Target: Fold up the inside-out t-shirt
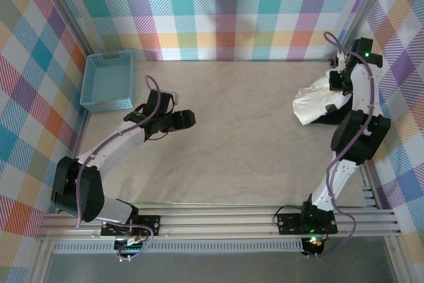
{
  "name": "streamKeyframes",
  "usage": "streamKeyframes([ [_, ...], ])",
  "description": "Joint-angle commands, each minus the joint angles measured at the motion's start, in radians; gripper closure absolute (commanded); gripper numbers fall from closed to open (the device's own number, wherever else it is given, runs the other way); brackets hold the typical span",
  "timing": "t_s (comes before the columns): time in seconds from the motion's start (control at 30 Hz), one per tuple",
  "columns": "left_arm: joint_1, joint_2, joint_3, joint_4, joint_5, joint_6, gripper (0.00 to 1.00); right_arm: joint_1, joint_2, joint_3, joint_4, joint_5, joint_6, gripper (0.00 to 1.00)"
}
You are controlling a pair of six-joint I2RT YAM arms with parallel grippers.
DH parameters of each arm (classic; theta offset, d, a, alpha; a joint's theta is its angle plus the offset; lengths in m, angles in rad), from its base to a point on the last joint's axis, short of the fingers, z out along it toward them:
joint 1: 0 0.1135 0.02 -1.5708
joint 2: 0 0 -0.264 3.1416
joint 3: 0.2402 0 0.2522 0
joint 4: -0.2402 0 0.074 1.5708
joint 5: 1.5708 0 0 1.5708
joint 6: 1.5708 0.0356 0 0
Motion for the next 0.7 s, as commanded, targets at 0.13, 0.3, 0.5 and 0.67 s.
streamKeyframes([
  [0.13,-0.012,0.000,0.032,-0.040,-0.005,0.014,0.28,-0.021,0.163,0.052,0.148,0.356,0.020,0.51],
  [0.3,-0.015,0.005,0.039,-0.047,-0.038,0.016,0.28,-0.017,0.090,0.023,0.186,0.319,0.069,0.37],
  [0.5,-0.013,-0.020,0.009,-0.025,-0.127,0.017,0.28,0.006,-0.120,-0.127,0.234,0.225,0.143,0.17],
  [0.67,-0.002,-0.074,-0.036,0.012,-0.207,0.014,0.26,0.073,-0.356,-0.374,0.317,0.102,0.233,0.13],
])
